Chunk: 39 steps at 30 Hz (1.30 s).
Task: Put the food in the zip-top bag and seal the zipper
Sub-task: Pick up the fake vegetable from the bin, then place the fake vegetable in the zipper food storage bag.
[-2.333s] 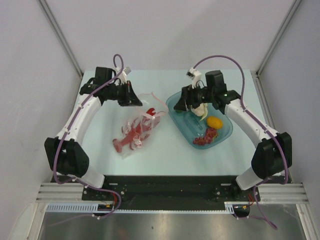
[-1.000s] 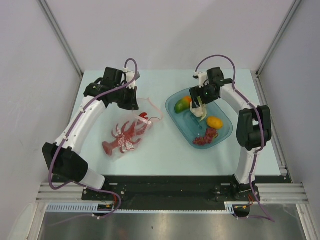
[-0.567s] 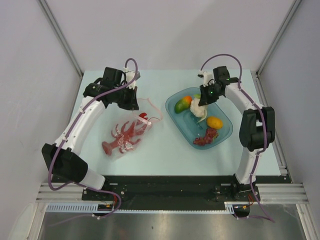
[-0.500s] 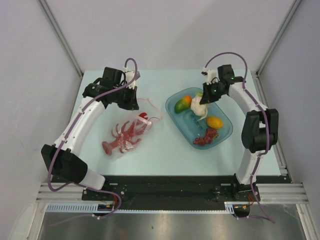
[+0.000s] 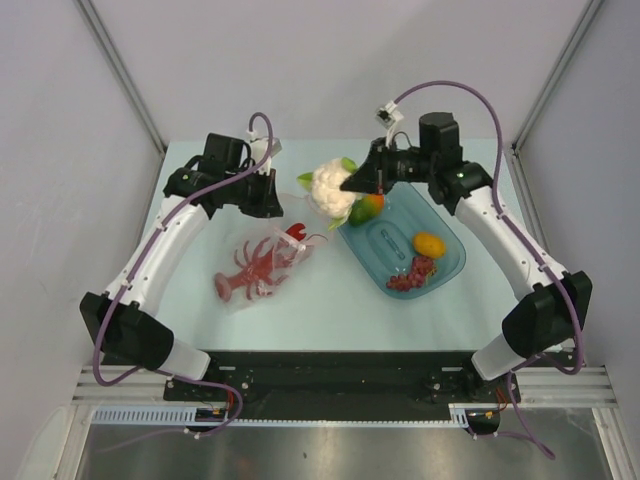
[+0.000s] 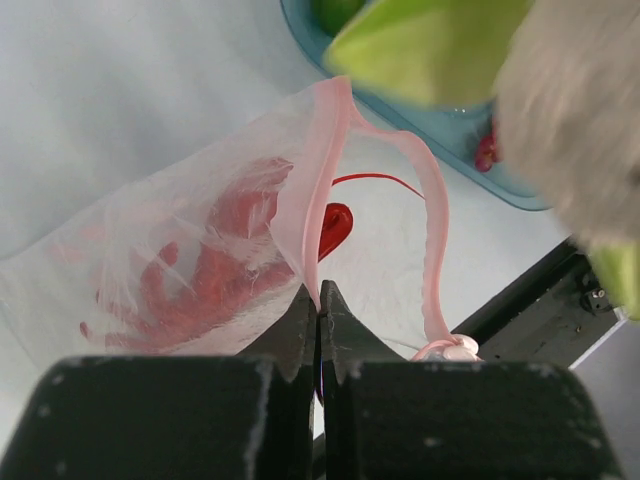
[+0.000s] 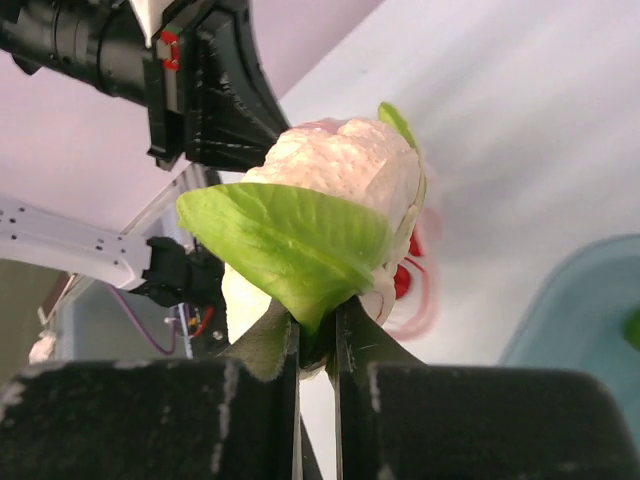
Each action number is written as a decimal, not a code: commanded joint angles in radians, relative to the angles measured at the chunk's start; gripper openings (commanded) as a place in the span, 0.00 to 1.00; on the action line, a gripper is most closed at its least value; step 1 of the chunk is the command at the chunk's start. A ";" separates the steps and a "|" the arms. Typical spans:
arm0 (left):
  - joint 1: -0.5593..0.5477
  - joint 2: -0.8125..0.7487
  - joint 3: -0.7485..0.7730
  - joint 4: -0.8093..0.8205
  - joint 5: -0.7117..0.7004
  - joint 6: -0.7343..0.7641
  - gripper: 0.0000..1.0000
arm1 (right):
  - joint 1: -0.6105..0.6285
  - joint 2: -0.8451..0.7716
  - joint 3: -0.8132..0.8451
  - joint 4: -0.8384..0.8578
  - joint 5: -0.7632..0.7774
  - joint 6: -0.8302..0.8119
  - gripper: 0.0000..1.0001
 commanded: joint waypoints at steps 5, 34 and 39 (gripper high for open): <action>-0.007 -0.059 0.036 0.070 0.072 -0.067 0.00 | 0.166 -0.001 -0.146 0.246 0.099 0.058 0.00; -0.014 -0.086 -0.019 0.101 0.232 -0.064 0.00 | 0.189 0.076 -0.209 0.531 0.122 0.270 0.00; -0.014 -0.083 -0.013 0.121 0.258 -0.090 0.00 | 0.252 0.076 -0.211 0.533 0.243 0.330 0.00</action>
